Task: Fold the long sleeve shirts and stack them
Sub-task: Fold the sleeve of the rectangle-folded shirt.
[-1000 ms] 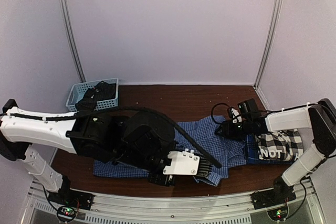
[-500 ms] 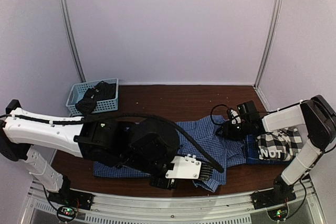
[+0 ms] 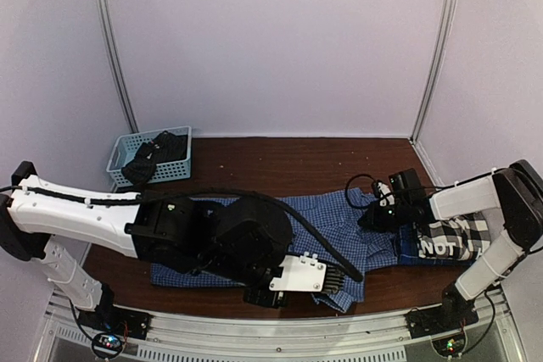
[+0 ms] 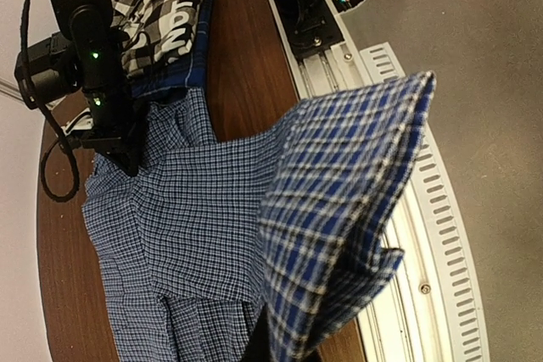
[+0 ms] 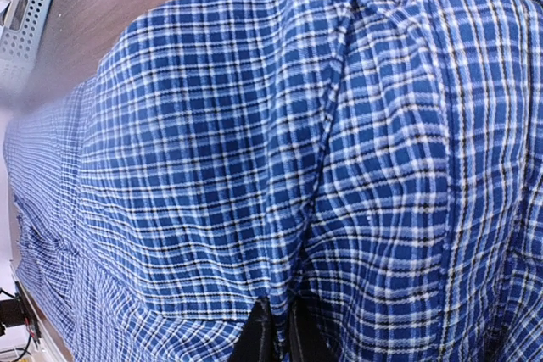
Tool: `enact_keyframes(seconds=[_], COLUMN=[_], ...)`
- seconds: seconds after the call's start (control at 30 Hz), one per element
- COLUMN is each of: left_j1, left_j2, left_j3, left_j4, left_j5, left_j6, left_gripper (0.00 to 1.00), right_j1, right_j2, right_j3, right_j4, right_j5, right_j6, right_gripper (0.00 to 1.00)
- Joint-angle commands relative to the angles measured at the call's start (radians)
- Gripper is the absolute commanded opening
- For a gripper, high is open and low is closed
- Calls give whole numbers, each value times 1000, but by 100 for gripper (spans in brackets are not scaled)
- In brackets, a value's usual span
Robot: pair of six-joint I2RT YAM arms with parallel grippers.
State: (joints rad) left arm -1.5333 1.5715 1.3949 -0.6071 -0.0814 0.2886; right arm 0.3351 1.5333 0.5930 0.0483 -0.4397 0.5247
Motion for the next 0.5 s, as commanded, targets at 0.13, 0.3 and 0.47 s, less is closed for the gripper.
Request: enact_keyframes(seconds=[0.13,0.3,0.47], left_j1=[-4,-3,-3], left_j2=[12,9,-14], left_j3=[-25,-23,-29], left_j4=[60,61,69], left_j5=[-34,-41,-60], left_j6=[-8,-7,-5], left_gripper=[0,0,0], right_j1=[-15,-19,-20], right_j2=[-47,-75,-101], right_j3=[7,-5,-41], right_j4=[-27,-41,-64], right_j5=[13,9,5], right_j6=[-16,-18,-25], right_gripper=[10,17,21])
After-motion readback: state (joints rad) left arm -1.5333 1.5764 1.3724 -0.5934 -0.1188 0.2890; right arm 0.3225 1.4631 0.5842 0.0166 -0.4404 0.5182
